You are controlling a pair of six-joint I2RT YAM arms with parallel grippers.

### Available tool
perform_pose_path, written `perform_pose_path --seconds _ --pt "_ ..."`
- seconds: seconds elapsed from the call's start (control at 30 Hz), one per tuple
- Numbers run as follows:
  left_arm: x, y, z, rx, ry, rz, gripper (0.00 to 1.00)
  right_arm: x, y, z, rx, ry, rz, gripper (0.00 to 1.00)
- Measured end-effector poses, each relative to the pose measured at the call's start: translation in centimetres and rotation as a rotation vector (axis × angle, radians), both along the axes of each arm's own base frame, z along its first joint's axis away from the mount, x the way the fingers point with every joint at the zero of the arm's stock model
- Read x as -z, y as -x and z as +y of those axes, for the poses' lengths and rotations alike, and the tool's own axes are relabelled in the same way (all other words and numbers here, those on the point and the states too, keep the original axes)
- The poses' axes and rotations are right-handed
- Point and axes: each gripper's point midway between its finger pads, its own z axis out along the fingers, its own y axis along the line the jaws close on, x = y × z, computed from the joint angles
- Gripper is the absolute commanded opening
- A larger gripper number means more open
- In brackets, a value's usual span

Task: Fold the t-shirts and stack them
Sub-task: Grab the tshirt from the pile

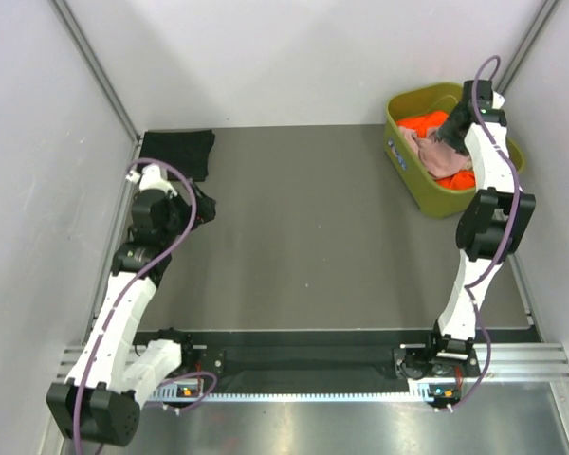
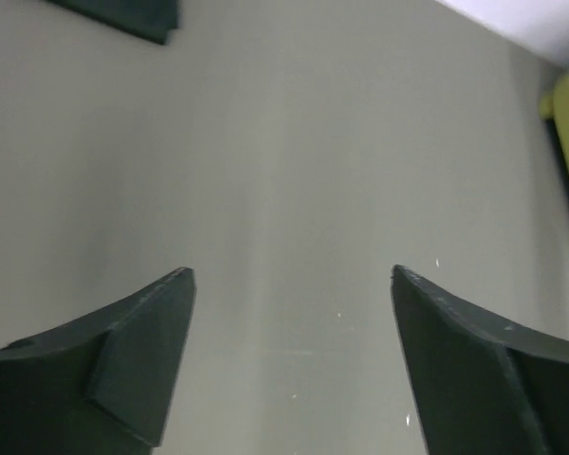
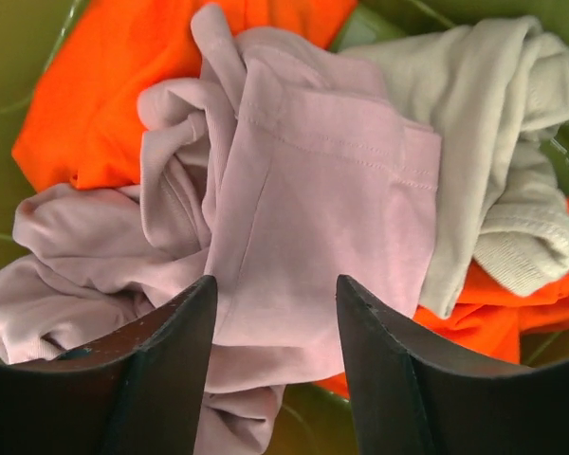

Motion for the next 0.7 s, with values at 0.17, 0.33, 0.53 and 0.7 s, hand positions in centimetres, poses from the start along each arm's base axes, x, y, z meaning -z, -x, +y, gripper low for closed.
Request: perform_pose_path --seconds 0.17,0.33,0.53,0.7 --pt "-0.1 -0.8 -1.4 0.135 -0.061 0.021 0.65 0.8 -0.2 0.5 0.013 -0.01 0.01 0.24" --pt "-0.2 -0.6 -1.9 0.192 -0.089 0.015 0.64 1.3 -1.1 0.4 0.018 -0.01 0.002 0.0" --pt "-0.5 -0.2 -2.3 0.217 -0.085 0.007 0.61 0.0 -2.4 0.3 0.011 0.009 -0.051 0.0" --pt "-1.3 0.6 -2.5 0.218 -0.063 -0.01 0.59 -3.2 -3.1 1.5 -0.018 0.048 -0.134 0.0"
